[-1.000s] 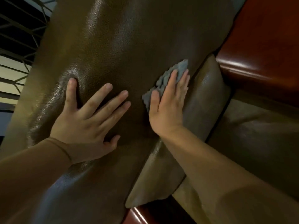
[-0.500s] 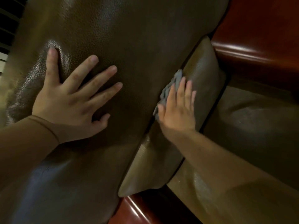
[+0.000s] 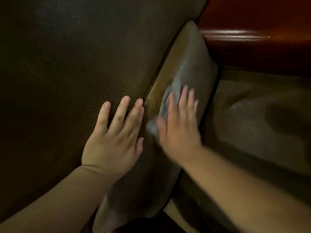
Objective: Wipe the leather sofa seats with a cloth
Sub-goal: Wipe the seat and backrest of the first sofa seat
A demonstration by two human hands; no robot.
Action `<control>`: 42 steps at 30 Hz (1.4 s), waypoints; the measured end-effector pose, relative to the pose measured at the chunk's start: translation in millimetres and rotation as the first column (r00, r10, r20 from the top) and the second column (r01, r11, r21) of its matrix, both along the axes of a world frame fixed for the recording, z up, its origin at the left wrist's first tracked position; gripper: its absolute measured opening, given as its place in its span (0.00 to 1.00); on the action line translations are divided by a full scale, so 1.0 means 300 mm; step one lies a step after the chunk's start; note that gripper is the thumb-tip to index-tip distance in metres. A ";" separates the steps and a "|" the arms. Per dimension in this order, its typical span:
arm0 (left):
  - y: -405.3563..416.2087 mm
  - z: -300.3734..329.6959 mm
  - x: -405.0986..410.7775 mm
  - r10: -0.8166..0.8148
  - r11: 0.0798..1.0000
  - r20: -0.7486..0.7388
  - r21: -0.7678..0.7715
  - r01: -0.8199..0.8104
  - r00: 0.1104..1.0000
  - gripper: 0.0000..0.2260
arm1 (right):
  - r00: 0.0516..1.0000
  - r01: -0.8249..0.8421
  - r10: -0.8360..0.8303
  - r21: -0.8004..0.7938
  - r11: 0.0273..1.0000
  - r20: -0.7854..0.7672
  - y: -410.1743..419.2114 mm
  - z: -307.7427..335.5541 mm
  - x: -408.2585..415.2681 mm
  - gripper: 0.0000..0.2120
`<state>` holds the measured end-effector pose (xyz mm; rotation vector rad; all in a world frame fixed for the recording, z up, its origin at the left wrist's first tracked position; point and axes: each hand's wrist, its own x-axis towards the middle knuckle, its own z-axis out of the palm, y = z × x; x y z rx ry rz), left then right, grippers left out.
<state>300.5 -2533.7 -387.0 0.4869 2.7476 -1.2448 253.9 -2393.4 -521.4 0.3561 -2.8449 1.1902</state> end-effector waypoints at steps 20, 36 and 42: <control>0.154 -0.096 -0.355 -0.056 0.997 -0.065 -0.062 0.052 0.996 0.32 | 0.965 0.242 -0.183 -0.374 0.895 0.186 0.130 -0.119 -0.449 0.33; 0.170 -0.091 -0.364 -0.025 0.996 -0.023 0.082 0.027 0.999 0.36 | 0.874 0.448 -0.249 -0.493 0.746 0.417 0.147 -0.242 -0.425 0.33; 0.161 -0.095 -0.363 -0.038 0.994 -0.009 0.101 0.038 0.999 0.36 | 0.827 0.419 -0.101 -0.486 0.767 0.554 0.054 -0.198 0.031 0.37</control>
